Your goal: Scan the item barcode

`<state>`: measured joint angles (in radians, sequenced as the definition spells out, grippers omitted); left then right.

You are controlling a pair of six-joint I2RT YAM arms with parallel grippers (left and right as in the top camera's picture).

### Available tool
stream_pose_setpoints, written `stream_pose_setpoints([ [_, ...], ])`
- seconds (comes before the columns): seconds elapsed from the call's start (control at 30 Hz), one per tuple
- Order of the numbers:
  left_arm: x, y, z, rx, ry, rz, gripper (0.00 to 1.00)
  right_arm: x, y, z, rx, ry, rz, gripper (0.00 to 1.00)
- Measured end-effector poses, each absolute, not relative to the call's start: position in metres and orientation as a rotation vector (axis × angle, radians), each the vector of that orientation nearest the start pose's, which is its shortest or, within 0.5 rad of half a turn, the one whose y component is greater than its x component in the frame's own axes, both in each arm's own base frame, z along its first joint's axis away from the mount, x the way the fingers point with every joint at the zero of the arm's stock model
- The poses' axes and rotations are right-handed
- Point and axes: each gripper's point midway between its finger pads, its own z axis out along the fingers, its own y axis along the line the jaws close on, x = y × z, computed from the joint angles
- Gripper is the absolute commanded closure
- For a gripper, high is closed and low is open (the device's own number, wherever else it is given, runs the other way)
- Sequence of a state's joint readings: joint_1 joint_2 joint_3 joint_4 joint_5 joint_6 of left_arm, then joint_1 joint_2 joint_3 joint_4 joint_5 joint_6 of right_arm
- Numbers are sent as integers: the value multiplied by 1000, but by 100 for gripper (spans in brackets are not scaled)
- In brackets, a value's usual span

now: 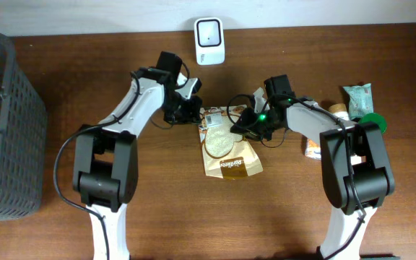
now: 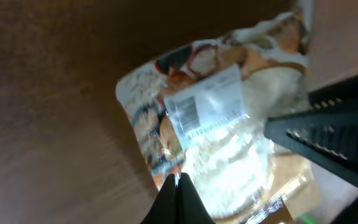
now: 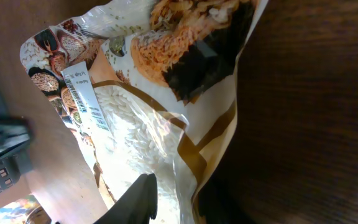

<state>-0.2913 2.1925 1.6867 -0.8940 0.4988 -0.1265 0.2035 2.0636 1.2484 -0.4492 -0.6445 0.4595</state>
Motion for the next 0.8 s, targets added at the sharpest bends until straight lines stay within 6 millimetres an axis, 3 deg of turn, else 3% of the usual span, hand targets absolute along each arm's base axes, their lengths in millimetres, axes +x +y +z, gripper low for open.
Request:
stream_pose_setpoints([
  [0.37,399,-227,3,257,2955,-856,100,385,187,8,160,2892,1068,74],
  [0.5,398,-228,1,191,2943,-903,100,384,190,8,129,2883,1098,73],
  [0.8,398,-223,1,127,2953,-913,100,385,222,9,39,2781,1448,66],
])
